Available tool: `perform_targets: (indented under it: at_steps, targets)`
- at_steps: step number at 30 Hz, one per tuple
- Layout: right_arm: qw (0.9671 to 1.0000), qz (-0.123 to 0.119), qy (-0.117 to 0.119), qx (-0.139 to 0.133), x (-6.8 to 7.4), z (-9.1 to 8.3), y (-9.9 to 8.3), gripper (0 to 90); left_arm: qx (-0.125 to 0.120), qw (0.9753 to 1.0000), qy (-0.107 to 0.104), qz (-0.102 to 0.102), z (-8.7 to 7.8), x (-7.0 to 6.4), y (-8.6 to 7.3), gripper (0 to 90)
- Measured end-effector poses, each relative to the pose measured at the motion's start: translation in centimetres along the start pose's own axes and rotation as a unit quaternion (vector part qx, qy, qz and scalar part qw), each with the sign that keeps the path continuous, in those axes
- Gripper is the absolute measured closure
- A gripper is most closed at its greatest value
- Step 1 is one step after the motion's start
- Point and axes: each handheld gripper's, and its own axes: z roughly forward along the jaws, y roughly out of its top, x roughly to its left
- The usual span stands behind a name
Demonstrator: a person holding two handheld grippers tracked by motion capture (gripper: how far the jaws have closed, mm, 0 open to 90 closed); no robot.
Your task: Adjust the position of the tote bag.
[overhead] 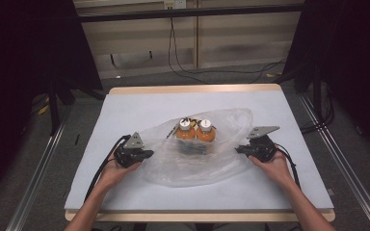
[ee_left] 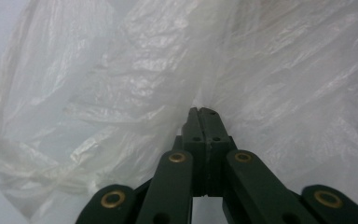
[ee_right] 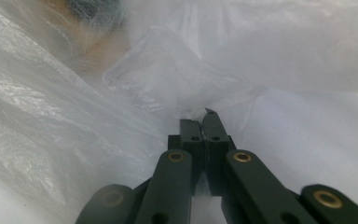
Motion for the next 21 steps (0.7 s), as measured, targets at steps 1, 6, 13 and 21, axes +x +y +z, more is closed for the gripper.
perform_targets:
  at_steps: [1, 6, 13, 21]
  targets:
    - [1.0, -0.001, -0.004, 0.001, 0.0, 0.0, 0.0, 90.0, -0.002, 1.0, -0.001, -0.002, 0.0, 0.0, -0.1, 90.0]
    - [0.9999, 0.008, -0.008, 0.0, -0.2, 0.5, 0.0, 90.0, 0.001, 0.9999, 0.012, -0.007, 0.2, 0.2, 0.0, 90.0]
    - [0.9994, 0.014, -0.028, 0.016, -0.5, 1.1, -0.1, 90.0, 0.033, 0.9992, 0.018, -0.016, 0.3, 0.4, -0.2, 90.0]
    - [0.9994, 0.008, -0.026, 0.02, -0.9, 0.2, -0.9, 90.0, 0.043, 0.999, 0.009, -0.005, -0.8, 0.4, -1.6, 90.0]
